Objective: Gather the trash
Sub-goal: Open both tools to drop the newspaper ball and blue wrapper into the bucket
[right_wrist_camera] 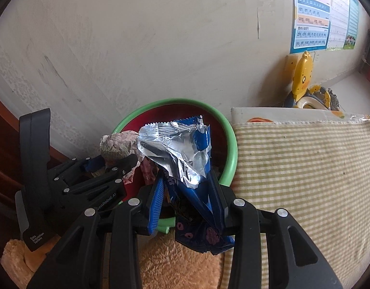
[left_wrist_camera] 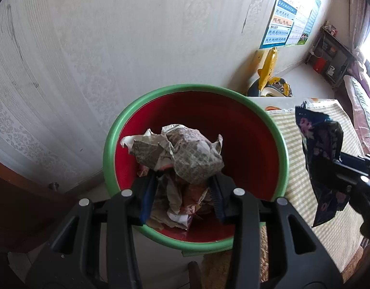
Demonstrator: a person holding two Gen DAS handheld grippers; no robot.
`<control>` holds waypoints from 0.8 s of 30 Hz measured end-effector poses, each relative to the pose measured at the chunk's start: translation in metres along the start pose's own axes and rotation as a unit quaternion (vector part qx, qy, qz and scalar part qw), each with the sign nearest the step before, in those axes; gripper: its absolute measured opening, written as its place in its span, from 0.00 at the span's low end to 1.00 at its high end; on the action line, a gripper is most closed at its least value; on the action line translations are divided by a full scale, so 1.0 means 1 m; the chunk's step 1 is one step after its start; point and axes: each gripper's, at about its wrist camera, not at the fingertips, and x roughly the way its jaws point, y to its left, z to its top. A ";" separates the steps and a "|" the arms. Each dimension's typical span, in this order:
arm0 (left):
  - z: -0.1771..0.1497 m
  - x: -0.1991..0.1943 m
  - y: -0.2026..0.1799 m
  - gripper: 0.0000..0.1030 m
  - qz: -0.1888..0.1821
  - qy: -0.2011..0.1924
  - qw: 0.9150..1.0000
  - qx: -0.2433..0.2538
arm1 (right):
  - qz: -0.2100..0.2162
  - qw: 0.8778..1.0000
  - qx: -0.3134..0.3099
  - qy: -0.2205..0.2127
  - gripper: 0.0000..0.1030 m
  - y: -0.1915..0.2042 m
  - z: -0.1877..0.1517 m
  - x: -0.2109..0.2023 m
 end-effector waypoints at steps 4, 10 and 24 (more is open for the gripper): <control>0.003 0.006 0.005 0.37 0.002 0.003 1.000 -0.002 | -0.001 1.000 -0.001 0.002 0.34 -0.001 0.005 0.006; 0.005 0.008 0.007 0.41 0.008 0.002 1.000 -0.001 | -0.004 1.000 -0.002 0.003 0.35 0.000 0.009 0.009; 0.012 -0.038 -0.019 0.91 -0.024 -0.062 0.998 -0.012 | -0.039 0.994 0.023 -0.103 0.85 -0.029 -0.021 -0.065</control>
